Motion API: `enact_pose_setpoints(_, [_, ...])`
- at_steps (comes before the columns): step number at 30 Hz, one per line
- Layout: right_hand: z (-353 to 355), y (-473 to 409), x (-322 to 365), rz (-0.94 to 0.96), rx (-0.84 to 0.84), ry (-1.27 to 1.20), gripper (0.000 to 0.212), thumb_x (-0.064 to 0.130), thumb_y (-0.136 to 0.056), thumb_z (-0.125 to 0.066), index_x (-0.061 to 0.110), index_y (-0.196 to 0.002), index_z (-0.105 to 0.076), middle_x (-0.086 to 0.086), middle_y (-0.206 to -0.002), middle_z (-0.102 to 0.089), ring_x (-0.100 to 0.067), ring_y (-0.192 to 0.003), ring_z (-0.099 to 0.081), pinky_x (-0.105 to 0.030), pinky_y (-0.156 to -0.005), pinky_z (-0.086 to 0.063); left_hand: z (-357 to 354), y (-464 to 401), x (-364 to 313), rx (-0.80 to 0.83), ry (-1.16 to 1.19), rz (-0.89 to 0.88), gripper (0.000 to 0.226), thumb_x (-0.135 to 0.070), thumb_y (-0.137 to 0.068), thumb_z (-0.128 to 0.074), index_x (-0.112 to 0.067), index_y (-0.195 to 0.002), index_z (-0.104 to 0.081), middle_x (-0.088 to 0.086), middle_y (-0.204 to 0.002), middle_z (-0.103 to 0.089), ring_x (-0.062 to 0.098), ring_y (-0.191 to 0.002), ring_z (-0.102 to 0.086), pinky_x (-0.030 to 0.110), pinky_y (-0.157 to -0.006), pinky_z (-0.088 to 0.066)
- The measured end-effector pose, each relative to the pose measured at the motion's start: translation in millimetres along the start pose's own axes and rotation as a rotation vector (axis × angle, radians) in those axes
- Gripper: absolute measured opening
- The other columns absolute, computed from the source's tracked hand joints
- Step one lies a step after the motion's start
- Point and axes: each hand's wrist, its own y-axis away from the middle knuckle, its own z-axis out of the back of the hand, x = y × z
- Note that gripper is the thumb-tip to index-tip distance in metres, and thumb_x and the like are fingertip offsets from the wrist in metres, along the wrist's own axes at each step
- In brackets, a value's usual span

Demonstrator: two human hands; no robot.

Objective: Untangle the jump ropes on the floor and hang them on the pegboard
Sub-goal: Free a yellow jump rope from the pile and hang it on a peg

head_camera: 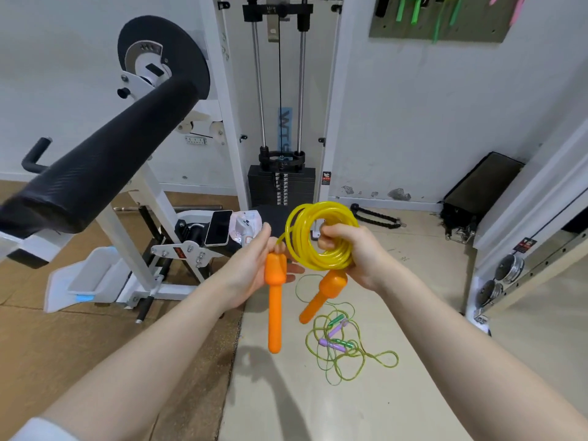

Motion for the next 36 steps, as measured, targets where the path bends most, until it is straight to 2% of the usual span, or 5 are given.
enact_pose_setpoints(7, [7,4,9,0.083,-0.136,0.427,0.014,0.006,-0.084,-0.052,0.011,-0.073,-0.046,-0.003,-0.061,-0.042,-0.014,-0.056,-0.037,-0.022,-0.050,-0.032,-41,-8,-11,-0.052,0.051,0.045,0.067,-0.074,-0.062,-0.041,-0.013,-0.084,-0.054,0.009,-0.063,-0.054,0.016,-0.051,-0.053,0.026,-0.050,-0.046])
enact_pose_setpoints(18, [93,6,40,-0.134,0.128,0.353,0.012,0.034,-0.084,-0.063,0.025,-0.076,-0.061,0.005,-0.065,-0.055,-0.010,-0.058,-0.048,-0.019,-0.052,-0.036,-106,-69,-26,-0.221,-0.196,-0.074,0.016,-0.028,-0.087,-0.062,-0.017,-0.077,-0.068,-0.001,-0.057,-0.064,0.011,-0.053,-0.061,0.022,-0.049,-0.048])
enact_pose_setpoints(23, [146,-1,42,-0.198,0.373,0.544,0.072,0.075,-0.051,-0.070,0.019,-0.093,-0.059,0.005,-0.088,-0.064,-0.011,-0.085,-0.060,-0.031,-0.090,-0.047,-117,-94,-37,-0.288,-0.488,-0.129,0.025,-0.029,-0.089,-0.061,-0.018,-0.066,-0.062,0.004,-0.059,-0.063,0.013,-0.053,-0.059,0.025,-0.054,-0.052])
enact_pose_setpoints(30, [214,-3,38,-0.221,0.380,1.035,0.022,0.004,-0.079,-0.068,0.015,-0.096,-0.057,-0.004,-0.100,-0.061,-0.015,-0.098,-0.055,-0.027,-0.086,-0.045,-147,-124,-39,-0.226,-0.779,-0.094,0.017,-0.022,-0.088,-0.057,-0.010,-0.077,-0.063,0.004,-0.059,-0.061,0.014,-0.052,-0.057,0.027,-0.055,-0.049])
enact_pose_setpoints(36, [261,-6,52,-0.252,0.266,1.153,0.026,0.002,-0.088,-0.057,0.021,-0.080,-0.042,-0.001,-0.080,-0.056,-0.012,-0.067,-0.055,-0.032,-0.063,-0.049,-167,-143,-34,-0.252,-0.843,-0.055,0.019,-0.019,-0.088,-0.056,-0.014,-0.069,-0.057,0.010,-0.062,-0.063,0.024,-0.058,-0.062,0.032,-0.057,-0.051])
